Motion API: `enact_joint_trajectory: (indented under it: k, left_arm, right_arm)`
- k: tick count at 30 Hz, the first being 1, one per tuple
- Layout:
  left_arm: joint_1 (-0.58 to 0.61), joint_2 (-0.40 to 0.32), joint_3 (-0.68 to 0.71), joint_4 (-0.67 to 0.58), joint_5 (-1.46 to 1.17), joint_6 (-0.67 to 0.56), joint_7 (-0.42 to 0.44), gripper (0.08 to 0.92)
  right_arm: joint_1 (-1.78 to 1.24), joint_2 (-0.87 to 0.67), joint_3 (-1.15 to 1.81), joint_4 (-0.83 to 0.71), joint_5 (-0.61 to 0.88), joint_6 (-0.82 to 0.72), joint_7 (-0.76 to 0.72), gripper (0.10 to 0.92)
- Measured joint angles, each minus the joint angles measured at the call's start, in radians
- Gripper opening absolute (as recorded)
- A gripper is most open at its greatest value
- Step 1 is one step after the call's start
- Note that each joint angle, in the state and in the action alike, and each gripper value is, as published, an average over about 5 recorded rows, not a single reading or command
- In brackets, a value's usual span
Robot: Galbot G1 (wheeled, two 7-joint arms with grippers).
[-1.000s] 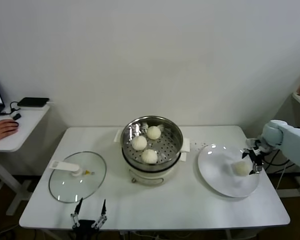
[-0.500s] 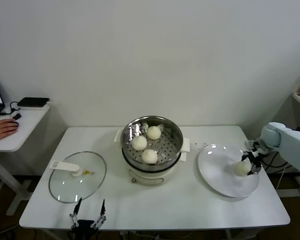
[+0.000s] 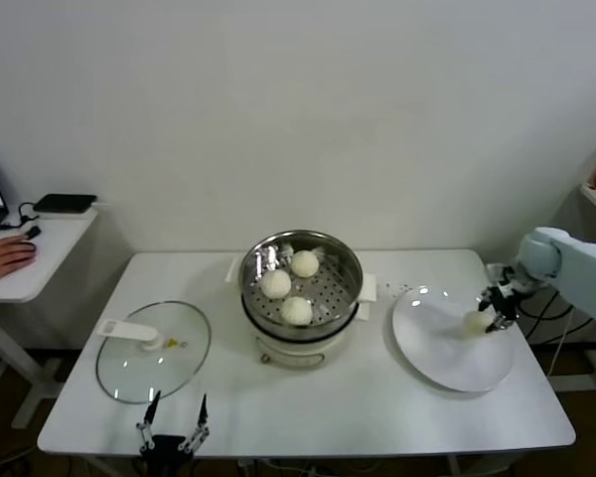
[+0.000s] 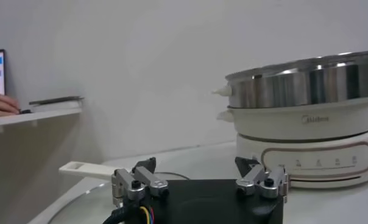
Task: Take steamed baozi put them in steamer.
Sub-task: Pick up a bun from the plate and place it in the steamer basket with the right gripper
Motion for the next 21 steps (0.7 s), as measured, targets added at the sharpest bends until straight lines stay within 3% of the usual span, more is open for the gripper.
enact_joint_trajectory:
  k: [14, 21]
  left_arm:
    - [-0.012, 0.000, 0.011, -0.011, -0.001, 0.008, 0.005, 0.823]
    - [-0.015, 0.000, 0.012, -0.018, -0.001, 0.014, 0.007, 0.823]
  right_arm:
    - [0.457, 0.161, -0.262, 0.225, 0.427, -0.169, 0.017, 0.551]
    - [0.518, 0.271, -0.259, 0.265, 0.548, -0.249, 0.051, 0.565]
